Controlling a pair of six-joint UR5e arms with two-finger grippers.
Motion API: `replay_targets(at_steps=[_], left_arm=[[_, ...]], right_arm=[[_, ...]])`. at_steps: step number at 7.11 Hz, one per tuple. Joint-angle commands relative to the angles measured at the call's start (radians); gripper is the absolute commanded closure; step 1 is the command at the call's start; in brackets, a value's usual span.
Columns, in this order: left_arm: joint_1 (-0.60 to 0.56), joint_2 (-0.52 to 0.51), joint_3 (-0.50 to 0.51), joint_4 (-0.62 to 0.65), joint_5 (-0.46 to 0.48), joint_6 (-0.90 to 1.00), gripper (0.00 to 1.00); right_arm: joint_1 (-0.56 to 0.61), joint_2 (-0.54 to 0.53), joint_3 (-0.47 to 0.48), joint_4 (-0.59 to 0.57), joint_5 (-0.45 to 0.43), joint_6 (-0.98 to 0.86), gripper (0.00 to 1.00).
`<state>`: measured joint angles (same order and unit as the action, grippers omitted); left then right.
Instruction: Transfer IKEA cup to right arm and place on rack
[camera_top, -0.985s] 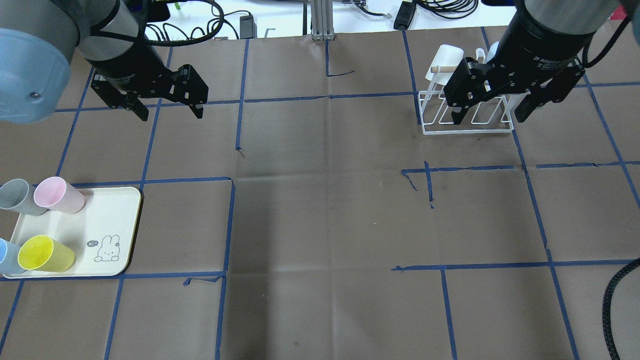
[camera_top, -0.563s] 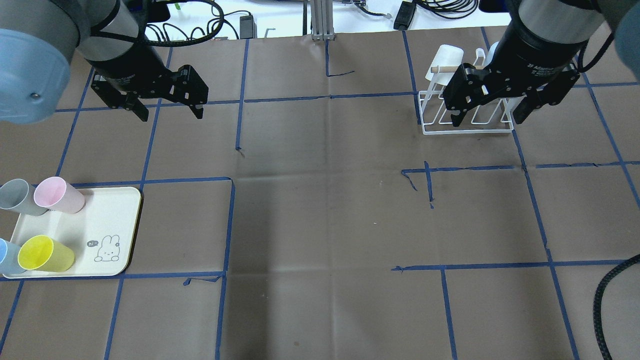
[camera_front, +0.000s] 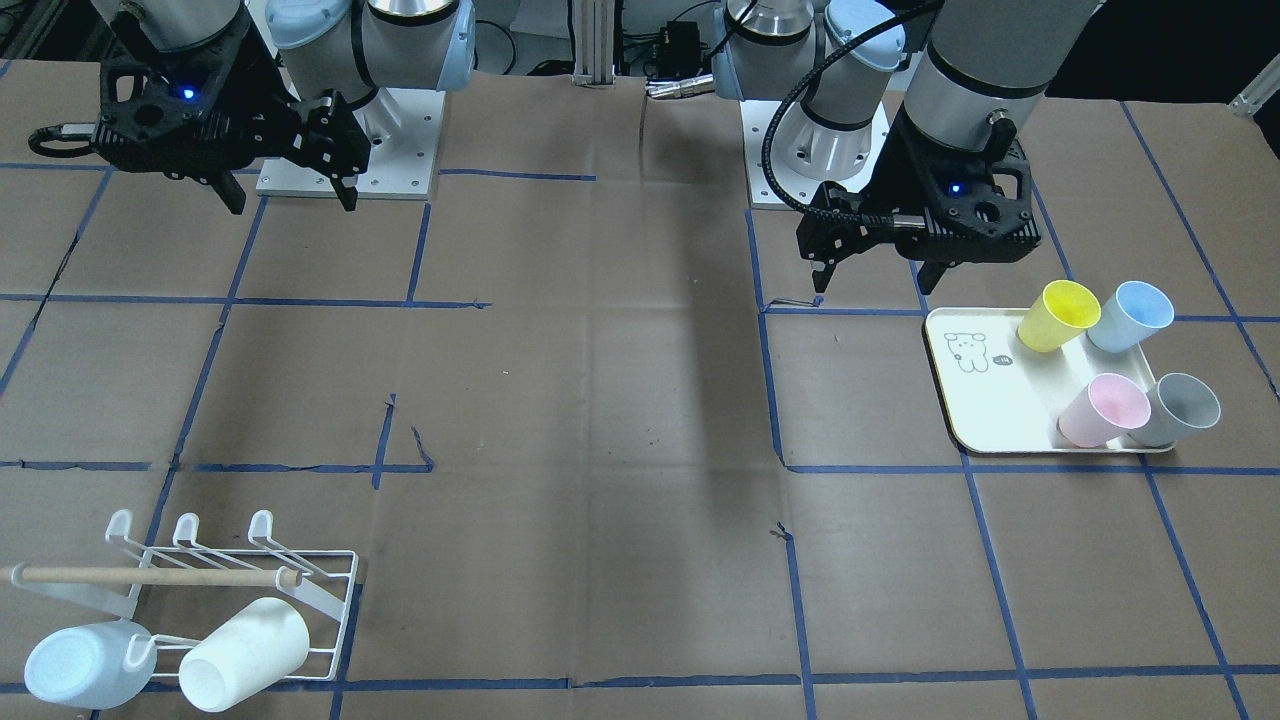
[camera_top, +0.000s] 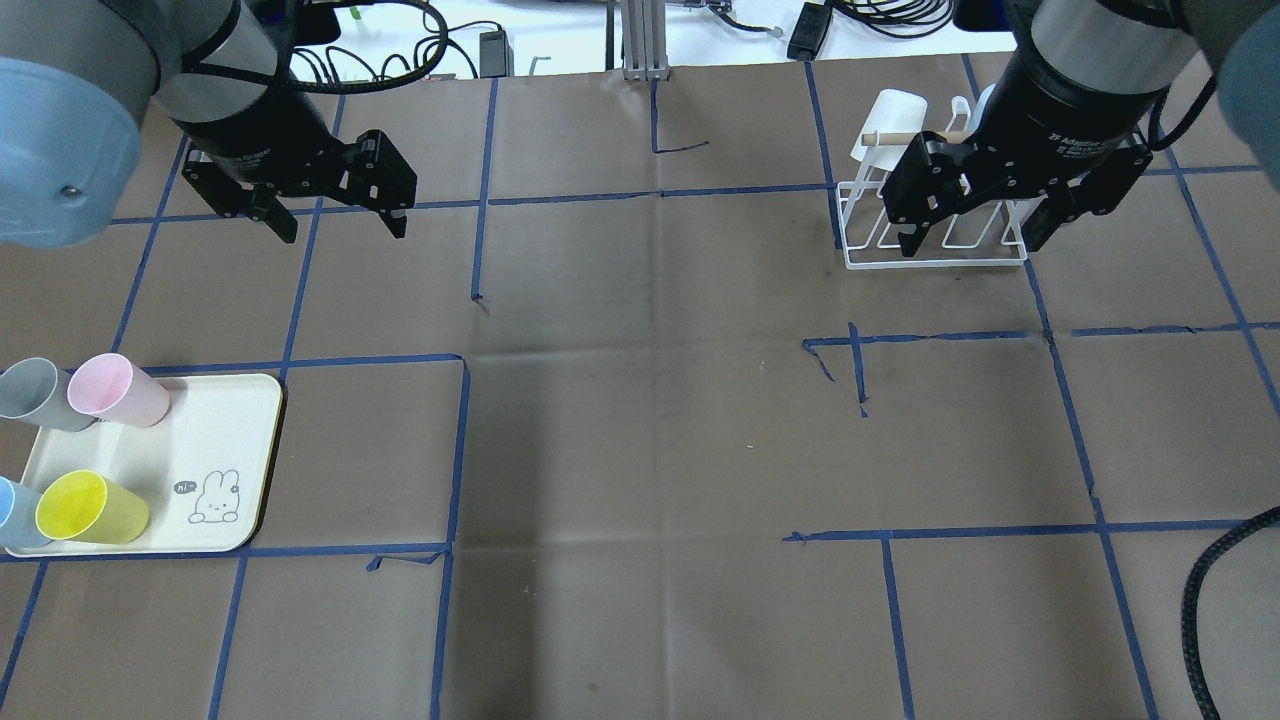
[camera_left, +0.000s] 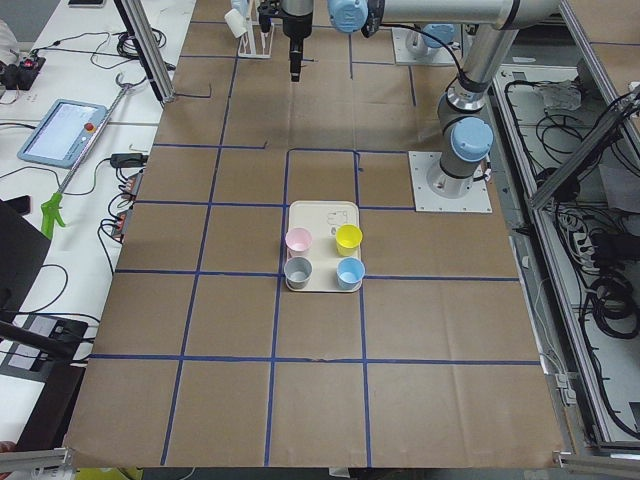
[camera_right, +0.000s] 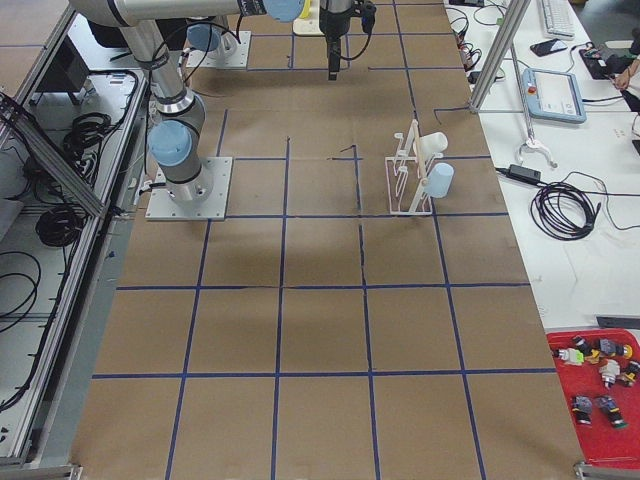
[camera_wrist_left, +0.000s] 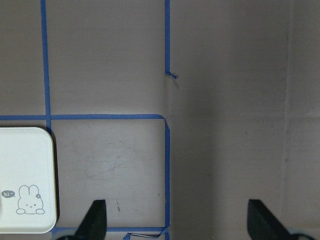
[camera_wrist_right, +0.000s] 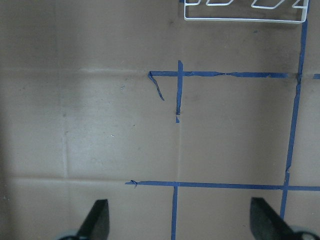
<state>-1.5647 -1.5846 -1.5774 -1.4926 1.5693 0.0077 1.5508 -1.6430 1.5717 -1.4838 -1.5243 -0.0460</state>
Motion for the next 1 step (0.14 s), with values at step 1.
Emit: replay_targets(at_steps=[1], left_arm=[[0.0,0.0,0.0,0.0,0.0,0.0,0.01]], right_arm=[[0.0,0.0,0.001,-0.001,0.001,0.0,0.0]])
